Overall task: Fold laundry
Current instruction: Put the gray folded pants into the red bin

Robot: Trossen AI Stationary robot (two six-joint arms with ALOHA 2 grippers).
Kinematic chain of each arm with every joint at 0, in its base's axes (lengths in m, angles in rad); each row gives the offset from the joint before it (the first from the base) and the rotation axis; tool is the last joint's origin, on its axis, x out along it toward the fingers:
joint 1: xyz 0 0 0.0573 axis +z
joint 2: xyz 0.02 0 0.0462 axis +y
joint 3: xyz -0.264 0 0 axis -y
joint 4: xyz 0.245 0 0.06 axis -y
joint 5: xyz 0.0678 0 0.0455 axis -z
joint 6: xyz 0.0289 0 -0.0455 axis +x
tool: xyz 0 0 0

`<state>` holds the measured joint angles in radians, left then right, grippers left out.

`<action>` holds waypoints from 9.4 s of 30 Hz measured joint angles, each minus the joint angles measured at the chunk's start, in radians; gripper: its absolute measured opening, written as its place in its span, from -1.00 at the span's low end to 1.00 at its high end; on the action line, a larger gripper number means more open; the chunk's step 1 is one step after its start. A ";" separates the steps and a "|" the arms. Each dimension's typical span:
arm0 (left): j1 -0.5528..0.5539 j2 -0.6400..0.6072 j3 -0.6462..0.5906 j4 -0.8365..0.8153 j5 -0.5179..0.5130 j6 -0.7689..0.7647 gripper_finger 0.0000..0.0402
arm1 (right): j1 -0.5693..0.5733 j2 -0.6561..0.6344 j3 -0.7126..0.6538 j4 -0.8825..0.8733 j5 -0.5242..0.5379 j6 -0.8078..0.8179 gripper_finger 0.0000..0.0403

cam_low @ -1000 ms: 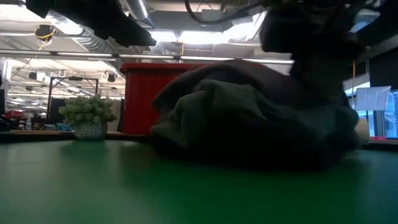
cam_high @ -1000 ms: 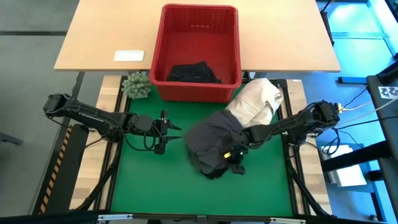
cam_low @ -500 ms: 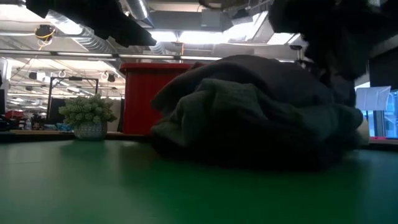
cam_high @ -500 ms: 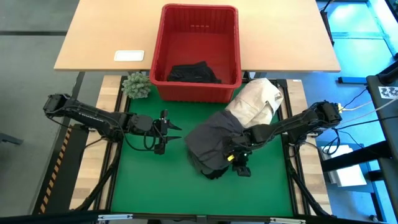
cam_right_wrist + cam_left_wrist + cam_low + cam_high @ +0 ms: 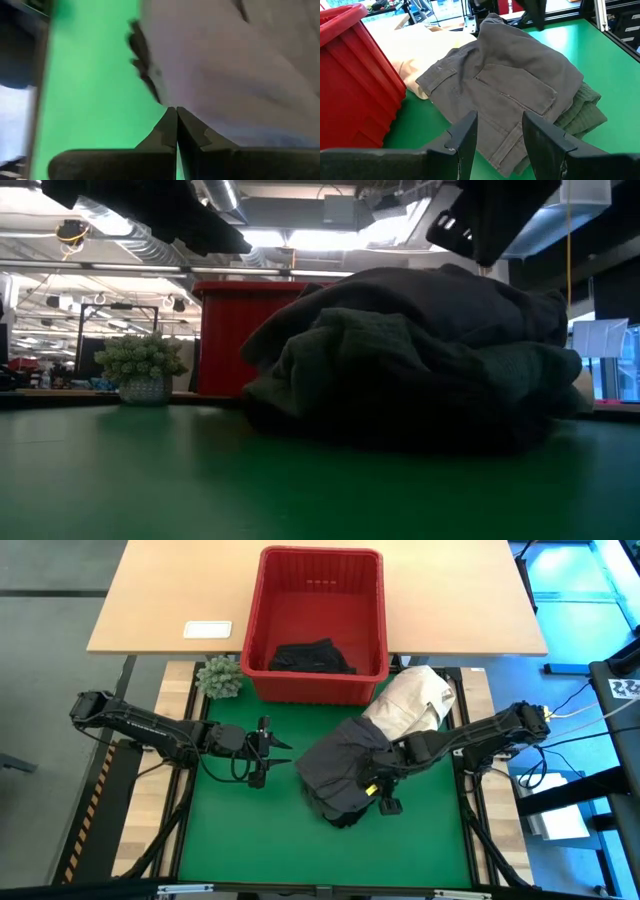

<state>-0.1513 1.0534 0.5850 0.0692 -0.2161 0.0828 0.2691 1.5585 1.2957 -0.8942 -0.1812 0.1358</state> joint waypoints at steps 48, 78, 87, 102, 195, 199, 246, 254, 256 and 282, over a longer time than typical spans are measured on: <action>0.000 0.000 0.000 -0.001 -0.055 -0.004 -0.26 | 0.053 0.091 0.057 -0.056 0.391 -0.371 0.75; 0.000 0.000 0.000 -0.004 0.018 -0.029 -0.26 | 0.099 0.248 0.064 -0.045 0.476 -0.203 -0.70; 0.000 0.065 0.000 0.006 0.090 0.002 -0.26 | 0.096 0.249 0.151 -0.056 0.498 -0.185 -0.80; -0.058 0.172 0.000 0.236 0.144 0.182 -0.26 | 0.081 0.249 0.257 -0.107 0.565 -0.137 -0.80; -0.004 0.286 0.464 0.084 -0.623 0.610 -0.81 | -0.094 0.244 0.697 -0.088 0.923 -0.486 -0.80; 0.029 0.249 0.502 0.090 -0.625 0.681 -0.81 | -0.127 0.246 0.763 -0.059 0.928 -0.553 -0.80; 0.838 0.272 0.663 0.278 0.031 0.898 -0.81 | -0.735 0.371 0.952 0.601 0.456 -1.161 -0.81; 0.901 0.296 0.663 0.293 0.119 0.897 -0.81 | -0.773 0.375 0.952 0.586 0.405 -1.215 -0.81; 0.926 0.317 0.663 0.276 0.155 0.895 -0.81 | -0.780 0.387 0.952 0.572 0.406 -1.222 -0.81; 1.090 0.597 0.661 0.064 0.483 0.879 -0.81 | -0.909 0.624 0.958 0.280 0.304 -1.140 -0.82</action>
<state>0.9387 1.6508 1.2465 0.1336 0.2672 0.9618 -0.6403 2.1824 2.2534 -0.6145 0.1230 -1.0044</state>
